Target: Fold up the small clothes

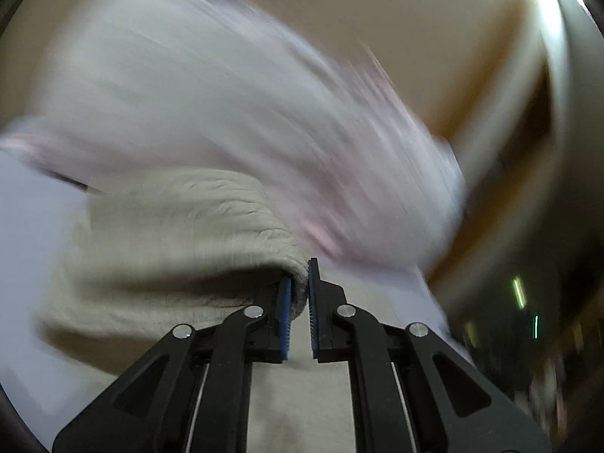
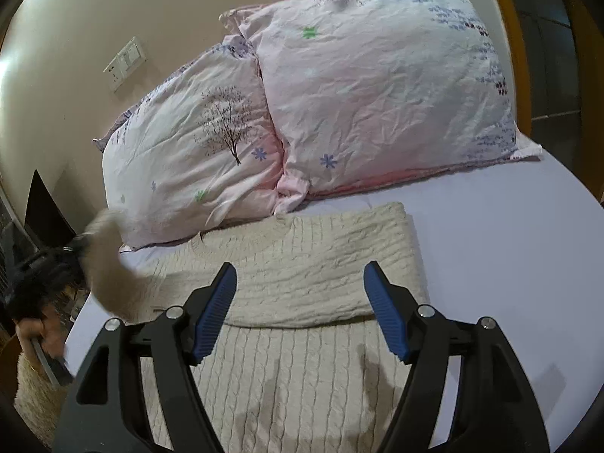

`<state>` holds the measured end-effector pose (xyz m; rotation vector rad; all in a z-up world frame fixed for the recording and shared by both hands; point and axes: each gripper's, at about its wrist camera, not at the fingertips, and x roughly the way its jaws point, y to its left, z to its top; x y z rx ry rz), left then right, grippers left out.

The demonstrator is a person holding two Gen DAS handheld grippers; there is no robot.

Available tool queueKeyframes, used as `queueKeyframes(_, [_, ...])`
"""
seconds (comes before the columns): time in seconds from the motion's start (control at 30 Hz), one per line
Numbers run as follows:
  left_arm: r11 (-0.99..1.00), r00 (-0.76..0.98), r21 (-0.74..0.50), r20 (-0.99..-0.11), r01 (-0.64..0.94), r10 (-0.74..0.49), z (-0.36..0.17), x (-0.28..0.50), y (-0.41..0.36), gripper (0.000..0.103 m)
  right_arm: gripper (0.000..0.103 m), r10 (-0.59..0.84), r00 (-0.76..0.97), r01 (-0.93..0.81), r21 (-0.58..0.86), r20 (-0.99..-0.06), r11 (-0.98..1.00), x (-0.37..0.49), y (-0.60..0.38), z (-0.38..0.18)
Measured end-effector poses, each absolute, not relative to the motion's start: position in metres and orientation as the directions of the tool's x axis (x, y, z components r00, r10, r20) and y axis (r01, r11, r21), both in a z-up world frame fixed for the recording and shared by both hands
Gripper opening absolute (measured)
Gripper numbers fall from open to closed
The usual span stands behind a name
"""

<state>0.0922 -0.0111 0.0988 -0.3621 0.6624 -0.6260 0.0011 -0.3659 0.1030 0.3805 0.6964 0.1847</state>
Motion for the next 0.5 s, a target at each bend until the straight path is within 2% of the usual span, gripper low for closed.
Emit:
queueKeyframes(0.07, [0.736, 0.502, -0.464, -0.539, 0.493, -0.676, 0.076, 0.091, -0.064, 0.007, 0.07, 0.292, 0.74, -0.03, 0.403, -0.606, 0.915, -0.001, -0.368, 0.099])
queueKeyframes(0.13, [0.718, 0.445, -0.417, -0.581, 0.557, -0.682, 0.06, 0.077, -0.093, 0.007, 0.07, 0.297, 0.728, -0.026, 0.409, -0.617, 0.912, -0.009, -0.375, 0.098])
queueKeyframes(0.23, [0.725, 0.492, -0.339, -0.559, 0.599, -0.668, 0.067, 0.048, -0.075, 0.007, 0.08, 0.289, 0.734, -0.042, 0.383, -0.615, 0.923, -0.035, -0.39, 0.103])
queueKeyframes(0.27, [0.727, 0.509, -0.332, -0.542, 0.601, -0.669, 0.072, 0.037, -0.058, 0.008, 0.081, 0.292, 0.733, -0.053, 0.377, -0.614, 0.925, -0.047, -0.396, 0.103])
queueKeyframes(0.33, [0.731, 0.536, -0.344, -0.511, 0.589, -0.672, 0.077, 0.016, -0.02, 0.016, 0.081, 0.335, 0.714, -0.081, 0.403, -0.615, 0.911, -0.066, -0.405, 0.101])
queueKeyframes(0.4, [0.749, 0.579, -0.361, -0.479, 0.556, -0.66, 0.078, -0.003, 0.021, 0.038, 0.081, 0.391, 0.695, -0.101, 0.456, -0.604, 0.884, -0.092, -0.415, 0.095])
queueKeyframes(0.43, [0.769, 0.616, -0.371, -0.46, 0.521, -0.639, 0.074, -0.02, 0.051, 0.045, 0.081, 0.405, 0.695, -0.107, 0.472, -0.594, 0.875, -0.107, -0.42, 0.092])
queueKeyframes(0.5, [0.812, 0.676, -0.374, -0.453, 0.448, -0.581, 0.07, -0.037, 0.088, 0.045, 0.081, 0.388, 0.702, -0.1, 0.457, -0.598, 0.884, -0.117, -0.42, 0.092])
